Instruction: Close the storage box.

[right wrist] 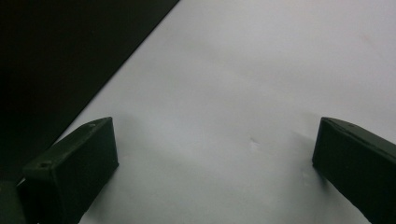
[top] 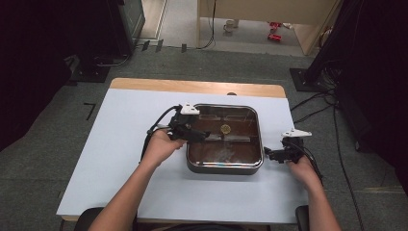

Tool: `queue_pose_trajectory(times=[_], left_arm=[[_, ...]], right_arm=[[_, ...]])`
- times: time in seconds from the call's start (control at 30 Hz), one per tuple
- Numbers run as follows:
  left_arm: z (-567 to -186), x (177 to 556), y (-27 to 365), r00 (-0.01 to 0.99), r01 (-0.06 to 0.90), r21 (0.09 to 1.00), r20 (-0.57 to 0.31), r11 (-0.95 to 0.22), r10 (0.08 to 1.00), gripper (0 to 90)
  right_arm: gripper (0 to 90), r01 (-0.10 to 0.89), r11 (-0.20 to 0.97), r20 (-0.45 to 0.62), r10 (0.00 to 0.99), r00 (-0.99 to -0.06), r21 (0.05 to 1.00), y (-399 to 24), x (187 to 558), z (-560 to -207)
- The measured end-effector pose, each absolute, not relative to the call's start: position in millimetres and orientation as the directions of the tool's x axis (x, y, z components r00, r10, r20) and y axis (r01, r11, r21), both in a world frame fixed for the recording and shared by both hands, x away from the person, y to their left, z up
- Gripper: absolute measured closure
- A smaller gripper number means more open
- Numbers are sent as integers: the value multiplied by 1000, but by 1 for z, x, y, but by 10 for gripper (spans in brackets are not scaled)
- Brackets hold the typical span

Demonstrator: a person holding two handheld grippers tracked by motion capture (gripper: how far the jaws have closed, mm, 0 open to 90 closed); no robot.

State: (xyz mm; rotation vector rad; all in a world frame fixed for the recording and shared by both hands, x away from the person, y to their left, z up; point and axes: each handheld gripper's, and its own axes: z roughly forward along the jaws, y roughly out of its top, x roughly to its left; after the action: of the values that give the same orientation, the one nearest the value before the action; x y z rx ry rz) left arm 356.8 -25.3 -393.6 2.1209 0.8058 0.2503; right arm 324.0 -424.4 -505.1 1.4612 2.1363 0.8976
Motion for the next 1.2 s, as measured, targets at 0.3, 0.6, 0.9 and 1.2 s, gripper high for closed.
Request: queue_pose_trajectory(times=[0.3, 0.6, 0.9, 1.2], left_arm=[[-405, 342, 12, 728, 478, 776, -87, -413, 680, 237], [-412, 331, 43, 677, 501, 776, -75, -383, 733, 234], [-428, 322, 68, 645, 504, 779, -52, -373, 763, 226], [-456, 317, 86, 598, 544, 766, -67, -343, 799, 215]], right_arm=[[0, 670, 247, 31, 927, -373, 700, -424, 324, -505], [0, 670, 247, 30, 927, -373, 700, -424, 324, -505], [0, 670, 248, 30, 927, -374, 700, -424, 324, -505], [0, 671, 248, 29, 927, -374, 699, -424, 324, -505]])
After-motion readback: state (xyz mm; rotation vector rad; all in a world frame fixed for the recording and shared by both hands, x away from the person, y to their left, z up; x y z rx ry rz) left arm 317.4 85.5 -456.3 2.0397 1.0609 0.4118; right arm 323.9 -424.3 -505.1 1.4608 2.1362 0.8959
